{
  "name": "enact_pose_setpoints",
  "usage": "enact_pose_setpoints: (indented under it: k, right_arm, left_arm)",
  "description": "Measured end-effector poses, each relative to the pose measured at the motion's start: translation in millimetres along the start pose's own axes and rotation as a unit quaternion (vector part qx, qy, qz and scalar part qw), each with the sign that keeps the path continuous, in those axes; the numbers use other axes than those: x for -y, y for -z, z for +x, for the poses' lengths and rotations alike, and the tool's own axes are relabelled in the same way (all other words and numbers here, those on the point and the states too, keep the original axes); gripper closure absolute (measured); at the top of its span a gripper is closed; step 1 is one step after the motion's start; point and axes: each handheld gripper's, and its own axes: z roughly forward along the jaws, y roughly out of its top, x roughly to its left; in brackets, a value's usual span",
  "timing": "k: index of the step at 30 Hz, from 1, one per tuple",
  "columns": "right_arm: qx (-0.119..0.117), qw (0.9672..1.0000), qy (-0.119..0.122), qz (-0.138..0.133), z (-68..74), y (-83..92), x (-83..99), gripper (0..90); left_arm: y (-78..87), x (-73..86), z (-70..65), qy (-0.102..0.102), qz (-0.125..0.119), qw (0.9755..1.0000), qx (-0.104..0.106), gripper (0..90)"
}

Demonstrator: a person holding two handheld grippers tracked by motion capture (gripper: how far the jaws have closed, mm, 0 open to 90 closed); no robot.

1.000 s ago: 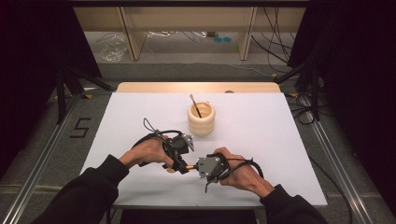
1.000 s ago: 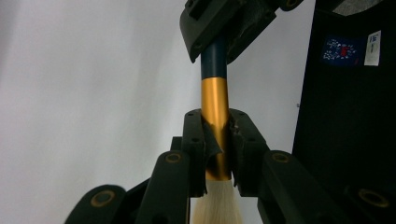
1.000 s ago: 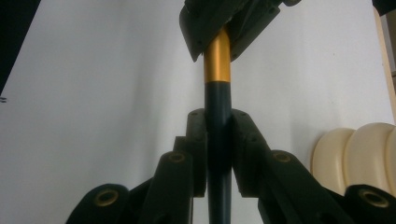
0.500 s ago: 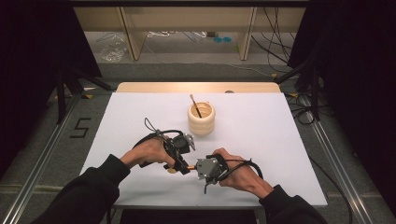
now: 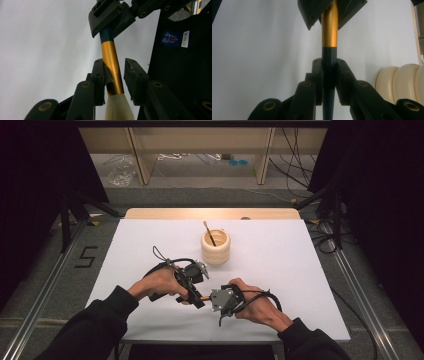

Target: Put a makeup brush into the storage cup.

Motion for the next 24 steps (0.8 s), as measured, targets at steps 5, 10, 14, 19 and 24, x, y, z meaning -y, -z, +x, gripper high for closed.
enact_pose_setpoints:
  k: [5,10,14,19,24]
  right_arm:
    - [0.002,1.0000,-0.003,-0.005,-1.1,-0.5,0.8,79.5]
    - [0.003,0.9988,0.038,-0.031,-7.2,-2.8,0.9,79.5]
    - [0.014,0.9990,0.030,-0.029,-9.5,-0.1,2.7,79.5]
    - [0.019,0.9991,0.024,-0.030,-11.3,3.9,4.8,79.5]
    - [0.025,0.9990,0.016,-0.034,-11.9,6.8,6.9,79.5]
  left_arm:
    - [1.6,-0.9,-0.6,0.003,-0.006,1.0000,-0.001,69.2]
    - [5.2,-0.7,-1.0,0.000,-0.017,0.9997,-0.016,61.5]
    - [14.9,0.3,-3.3,-0.009,-0.021,0.9991,-0.037,53.2]
    - [27.7,4.7,-13.7,-0.001,-0.065,0.9959,-0.064,46.1]
    - [39.6,12.1,-17.7,0.011,-0.103,0.9899,-0.097,39.1]
